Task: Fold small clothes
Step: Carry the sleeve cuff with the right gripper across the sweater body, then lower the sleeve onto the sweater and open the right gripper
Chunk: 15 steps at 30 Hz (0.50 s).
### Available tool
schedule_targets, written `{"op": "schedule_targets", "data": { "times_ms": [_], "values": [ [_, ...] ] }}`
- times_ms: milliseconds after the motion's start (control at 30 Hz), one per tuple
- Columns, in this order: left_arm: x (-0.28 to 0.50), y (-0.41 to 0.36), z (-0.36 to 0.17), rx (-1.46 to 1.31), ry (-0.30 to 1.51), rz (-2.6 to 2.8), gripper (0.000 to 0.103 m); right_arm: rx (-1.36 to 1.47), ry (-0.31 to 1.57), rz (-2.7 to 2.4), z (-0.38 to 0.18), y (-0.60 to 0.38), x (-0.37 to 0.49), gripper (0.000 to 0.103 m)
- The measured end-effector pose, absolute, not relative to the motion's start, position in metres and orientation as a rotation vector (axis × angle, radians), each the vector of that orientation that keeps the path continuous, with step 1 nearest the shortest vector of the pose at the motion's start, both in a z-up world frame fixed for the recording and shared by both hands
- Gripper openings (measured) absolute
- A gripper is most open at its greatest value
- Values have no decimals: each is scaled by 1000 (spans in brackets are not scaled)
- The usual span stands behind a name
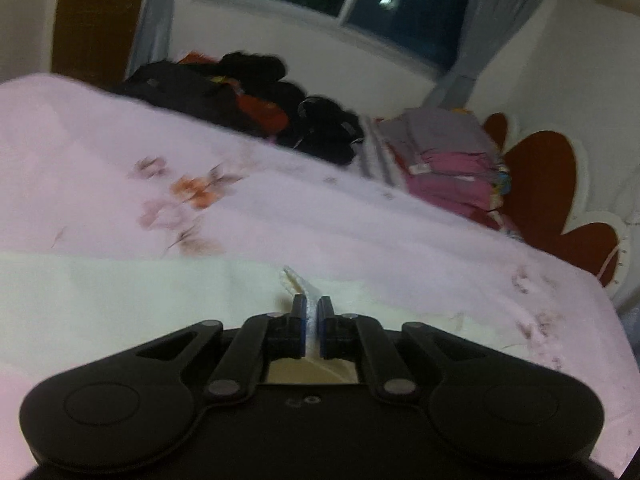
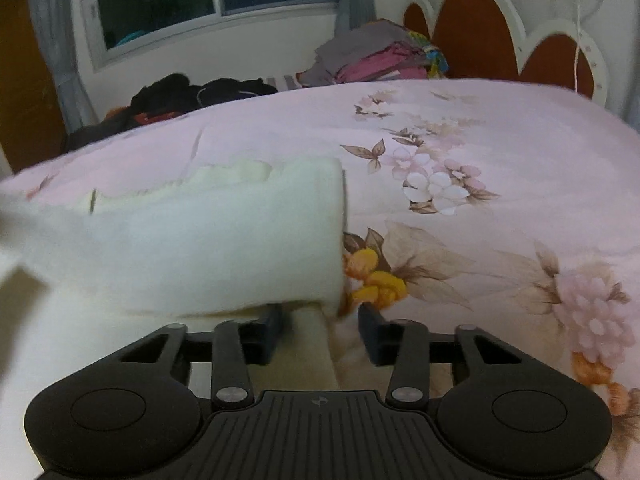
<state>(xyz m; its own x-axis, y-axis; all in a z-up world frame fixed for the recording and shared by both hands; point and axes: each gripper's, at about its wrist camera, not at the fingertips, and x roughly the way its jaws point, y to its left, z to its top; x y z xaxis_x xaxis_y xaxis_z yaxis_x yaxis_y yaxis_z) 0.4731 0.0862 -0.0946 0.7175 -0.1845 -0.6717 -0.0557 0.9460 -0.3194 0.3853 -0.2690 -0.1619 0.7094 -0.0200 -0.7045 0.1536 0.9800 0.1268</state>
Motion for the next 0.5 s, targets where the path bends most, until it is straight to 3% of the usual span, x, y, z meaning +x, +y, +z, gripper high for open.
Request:
{"op": "schedule_targets", "data": {
  "times_ms": [33,100,333,367,433,467,500],
  "values": [
    [474,88,-101,-324,787,-59,6,186,778,-94,-162,-269,389,37],
    [473,90,-116,-289,816,-35,6,184,777,-88,-162,-268,393,14],
    [472,91,-155,-195,890,-8,7,216,778,-124,-160,-277,379,10],
    [470,90,-153,-175,885,-11,12,220,787,-119,-158,-278,379,10],
    [468,89,-147,-151,878,15,32,239,784,-107,-151,-282,374,10],
    [465,91,-142,-155,865,30,44,248,772,-98,-147,-284,371,16],
    [461,93,-137,-161,840,40,59,250,758,-99,-142,-285,368,35]
  ]
}}
